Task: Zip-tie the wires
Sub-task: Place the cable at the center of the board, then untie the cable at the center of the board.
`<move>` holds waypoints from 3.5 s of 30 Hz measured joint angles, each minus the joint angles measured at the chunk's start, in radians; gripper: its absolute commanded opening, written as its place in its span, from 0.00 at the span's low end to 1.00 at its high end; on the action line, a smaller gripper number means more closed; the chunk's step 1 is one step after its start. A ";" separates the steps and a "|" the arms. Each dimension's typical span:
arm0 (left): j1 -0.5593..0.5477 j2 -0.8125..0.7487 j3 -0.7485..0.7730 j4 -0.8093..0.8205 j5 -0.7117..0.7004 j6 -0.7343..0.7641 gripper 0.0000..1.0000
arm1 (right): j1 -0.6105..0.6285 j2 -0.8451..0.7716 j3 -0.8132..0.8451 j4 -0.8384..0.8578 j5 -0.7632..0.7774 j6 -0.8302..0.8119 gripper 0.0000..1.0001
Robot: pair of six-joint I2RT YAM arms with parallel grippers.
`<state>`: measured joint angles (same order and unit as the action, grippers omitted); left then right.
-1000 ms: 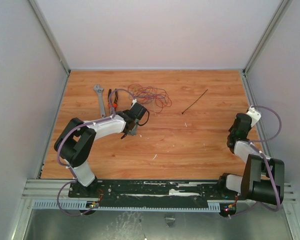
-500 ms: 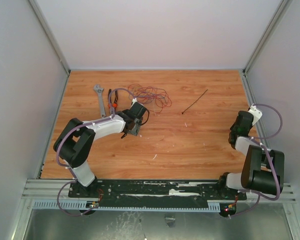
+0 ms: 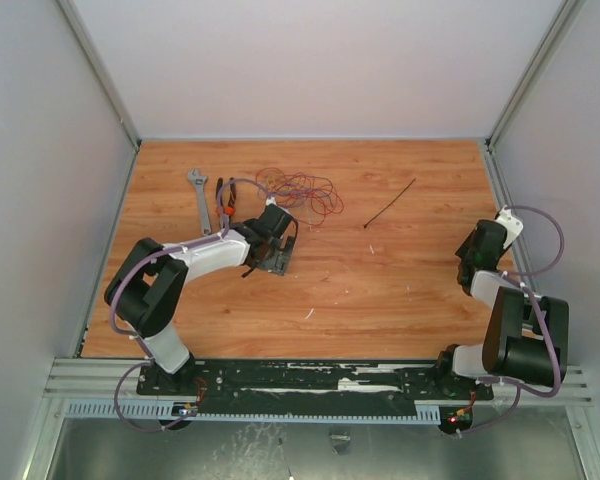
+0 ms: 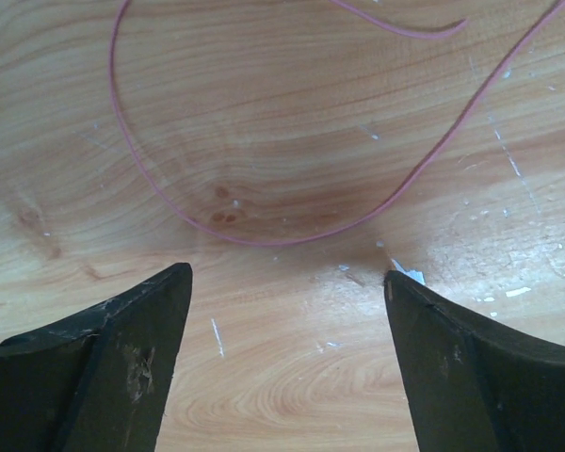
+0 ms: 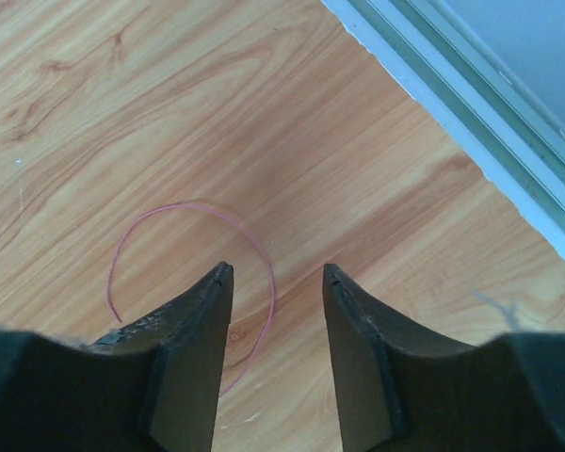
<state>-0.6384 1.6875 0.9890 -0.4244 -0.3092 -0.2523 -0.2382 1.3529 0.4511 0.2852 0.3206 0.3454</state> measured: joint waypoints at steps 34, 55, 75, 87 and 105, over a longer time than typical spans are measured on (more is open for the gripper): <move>0.205 -0.614 0.018 0.101 0.223 -0.112 0.98 | 0.429 0.301 0.560 -0.068 -0.514 0.010 0.67; 0.241 -0.659 -0.071 0.098 0.282 -0.127 0.98 | 0.602 0.792 0.978 -0.165 -0.602 0.013 0.04; 0.292 -0.626 -0.066 0.188 0.355 -0.150 0.98 | 0.631 0.793 1.813 -0.454 -0.562 -0.177 0.00; 0.326 -0.463 -0.056 0.349 0.396 -0.177 0.98 | 0.631 0.737 1.942 -0.322 -0.587 -0.255 0.00; 0.283 0.087 0.232 0.804 0.558 -0.243 0.93 | 0.629 0.598 1.942 -0.311 -0.625 -0.306 0.00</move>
<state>-0.3553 1.7744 1.2213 0.3798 0.2489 -0.4950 0.3912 1.9507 2.3936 -0.0254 -0.3042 0.0399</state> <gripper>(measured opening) 0.921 0.008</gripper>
